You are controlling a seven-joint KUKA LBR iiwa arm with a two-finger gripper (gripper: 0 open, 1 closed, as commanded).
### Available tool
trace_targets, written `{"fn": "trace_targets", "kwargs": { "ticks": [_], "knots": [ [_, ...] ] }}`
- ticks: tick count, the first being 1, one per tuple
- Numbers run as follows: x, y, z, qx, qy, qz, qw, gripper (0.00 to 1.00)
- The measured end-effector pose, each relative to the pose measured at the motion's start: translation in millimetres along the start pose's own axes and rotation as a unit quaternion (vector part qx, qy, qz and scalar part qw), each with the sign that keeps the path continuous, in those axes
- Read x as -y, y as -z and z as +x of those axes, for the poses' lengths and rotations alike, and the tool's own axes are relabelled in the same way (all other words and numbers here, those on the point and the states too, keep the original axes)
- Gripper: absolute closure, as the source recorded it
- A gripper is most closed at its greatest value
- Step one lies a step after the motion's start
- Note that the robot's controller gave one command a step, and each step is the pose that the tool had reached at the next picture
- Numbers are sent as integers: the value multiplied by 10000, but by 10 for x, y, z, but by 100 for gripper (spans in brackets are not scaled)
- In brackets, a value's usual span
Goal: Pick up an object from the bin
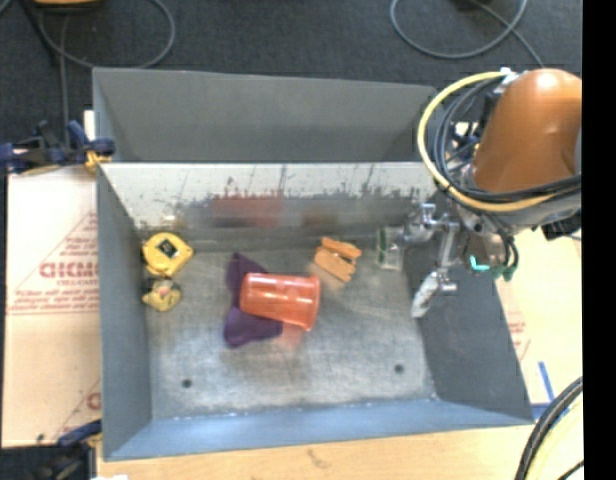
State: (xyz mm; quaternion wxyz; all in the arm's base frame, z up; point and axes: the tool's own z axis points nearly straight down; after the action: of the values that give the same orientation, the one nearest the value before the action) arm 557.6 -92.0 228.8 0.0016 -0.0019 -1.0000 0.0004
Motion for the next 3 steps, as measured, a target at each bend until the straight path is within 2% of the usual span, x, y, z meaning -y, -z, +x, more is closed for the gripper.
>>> {"fn": "trace_targets", "kwargs": {
  "ticks": [1, 2, 3],
  "knots": [
    [-3, 41, -15, 38, 12, 6, 10000, 0],
    [-452, -1353, 2, 29, 132, 0, 9999, 100],
    [-449, -1351, -1, 32, 136, 4, 9999, 100]
  ]
}}
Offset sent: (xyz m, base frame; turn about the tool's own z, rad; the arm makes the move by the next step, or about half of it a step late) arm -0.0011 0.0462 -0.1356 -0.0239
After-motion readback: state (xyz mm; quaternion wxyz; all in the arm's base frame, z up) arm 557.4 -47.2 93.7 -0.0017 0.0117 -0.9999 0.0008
